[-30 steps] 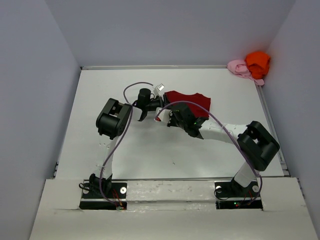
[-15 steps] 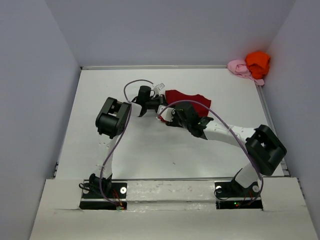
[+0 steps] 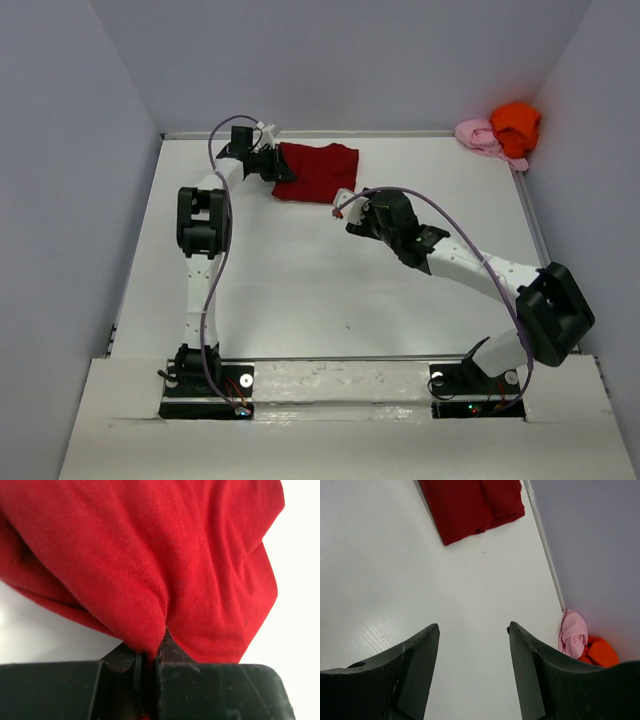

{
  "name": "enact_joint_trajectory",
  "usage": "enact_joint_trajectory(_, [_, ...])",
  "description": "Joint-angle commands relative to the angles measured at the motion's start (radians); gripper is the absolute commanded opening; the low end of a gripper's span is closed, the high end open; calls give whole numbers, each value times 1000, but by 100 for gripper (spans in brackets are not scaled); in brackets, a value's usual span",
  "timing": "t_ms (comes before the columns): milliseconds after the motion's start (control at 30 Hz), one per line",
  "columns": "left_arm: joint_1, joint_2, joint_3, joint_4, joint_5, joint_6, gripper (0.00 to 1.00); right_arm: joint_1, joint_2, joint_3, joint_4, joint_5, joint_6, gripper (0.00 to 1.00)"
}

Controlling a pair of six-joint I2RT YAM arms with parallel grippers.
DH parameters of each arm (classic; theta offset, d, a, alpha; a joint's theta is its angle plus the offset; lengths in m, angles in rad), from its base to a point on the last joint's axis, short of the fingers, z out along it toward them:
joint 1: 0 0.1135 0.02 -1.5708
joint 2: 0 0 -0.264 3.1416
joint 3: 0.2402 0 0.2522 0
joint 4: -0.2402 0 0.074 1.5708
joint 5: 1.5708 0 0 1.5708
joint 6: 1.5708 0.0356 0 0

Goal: Fold and stack the t-shirts
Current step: Neatly place the folded tshirt to the corner

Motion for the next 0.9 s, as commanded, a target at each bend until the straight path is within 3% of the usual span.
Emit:
enact_joint_trajectory(0, [18,76,286,-413,-26,187,0,0,-15,-9,39,4,21,63])
enact_joint_trajectory(133, [78,49,287,-386,-118,249,0,0,-15,-5,39,7,19,63])
enact_joint_trajectory(333, [111,39,284,-363,-376,435,0,-9,-16,-2,39,15,18,63])
enact_joint_trajectory(733, [237,-19,215,-257,-632,535,0,-9,-33,-20,39,10,16,63])
enact_joint_trajectory(867, [258,-1,225,-219,-779,591,0,-18,-39,-23,39,9,18,63])
